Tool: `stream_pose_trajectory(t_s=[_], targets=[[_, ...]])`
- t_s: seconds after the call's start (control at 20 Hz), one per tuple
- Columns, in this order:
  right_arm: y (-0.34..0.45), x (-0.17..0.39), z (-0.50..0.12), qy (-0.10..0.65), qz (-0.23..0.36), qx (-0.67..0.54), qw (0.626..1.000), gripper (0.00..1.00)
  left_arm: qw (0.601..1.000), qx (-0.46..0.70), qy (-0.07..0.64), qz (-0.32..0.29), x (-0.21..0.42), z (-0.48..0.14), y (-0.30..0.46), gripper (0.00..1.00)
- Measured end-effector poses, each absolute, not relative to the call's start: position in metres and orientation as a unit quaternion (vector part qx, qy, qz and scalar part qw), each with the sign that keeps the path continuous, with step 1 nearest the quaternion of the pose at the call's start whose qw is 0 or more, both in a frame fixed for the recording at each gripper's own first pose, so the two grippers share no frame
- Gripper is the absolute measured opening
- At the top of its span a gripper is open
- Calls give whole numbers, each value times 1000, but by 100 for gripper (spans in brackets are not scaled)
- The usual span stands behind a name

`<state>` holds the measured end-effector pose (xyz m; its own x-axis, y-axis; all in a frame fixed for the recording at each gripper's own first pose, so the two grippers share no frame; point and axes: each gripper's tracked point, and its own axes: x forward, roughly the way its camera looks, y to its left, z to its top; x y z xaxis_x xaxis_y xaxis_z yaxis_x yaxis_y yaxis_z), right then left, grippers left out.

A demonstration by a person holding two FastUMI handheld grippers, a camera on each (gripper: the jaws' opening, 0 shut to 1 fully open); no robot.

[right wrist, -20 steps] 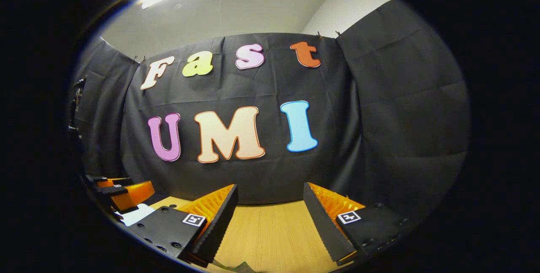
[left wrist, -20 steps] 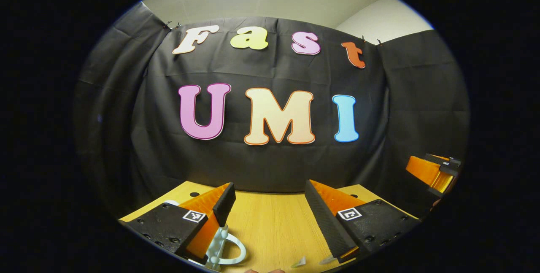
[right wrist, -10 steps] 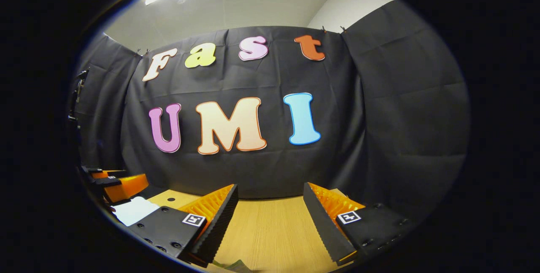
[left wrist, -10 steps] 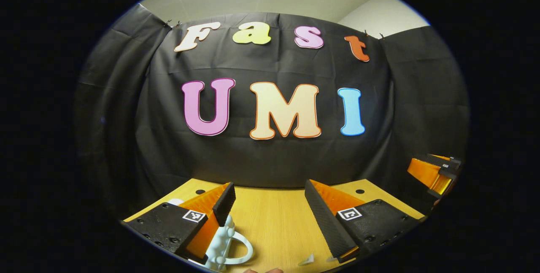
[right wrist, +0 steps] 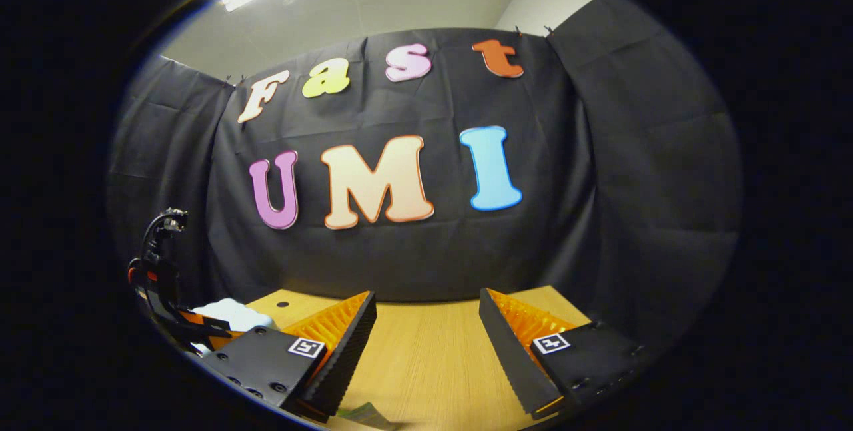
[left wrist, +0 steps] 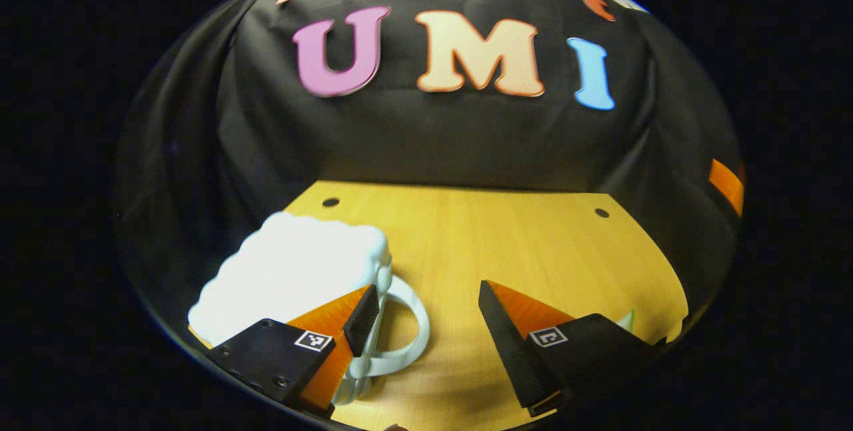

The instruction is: First open the suitcase, pack the skin care products into it, and then close the suitcase.

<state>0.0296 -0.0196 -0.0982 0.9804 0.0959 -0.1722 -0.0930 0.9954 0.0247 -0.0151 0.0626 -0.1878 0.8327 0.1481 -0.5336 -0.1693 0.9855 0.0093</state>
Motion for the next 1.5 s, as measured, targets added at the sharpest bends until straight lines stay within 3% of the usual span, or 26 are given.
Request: stream_pose_trajectory(t_s=[0.35, 0.5, 0.65, 0.85, 1.0, 1.25, 1.5], targets=[[-50, 20, -96, 101, -34, -6, 994, 97, 908, -4, 418, 24, -9, -272, 44, 78], [-46, 16, -96, 109, -46, -12, 993, 97, 892, -22, 450, 39, -9, -291, 50, 69], [-41, 13, -89, 93, -44, -24, 994, 97, 883, -16, 468, 31, -9, -293, 54, 11], [-40, 5, -90, 87, -34, -37, 995, 97, 881, 4, 473, 22, -9, -278, 50, 0], [-48, -1, -94, 87, -33, -32, 995, 97, 883, 45, 466, 14, -10, -252, 41, 0], [-55, -10, -104, 97, -9, -9, 995, 97, 897, -4, 441, -17, -10, -188, 38, 0], [-36, -10, -120, 117, 36, 27, 992, 94, 914, 19, 406, -6, -10, -103, 97, 0]])
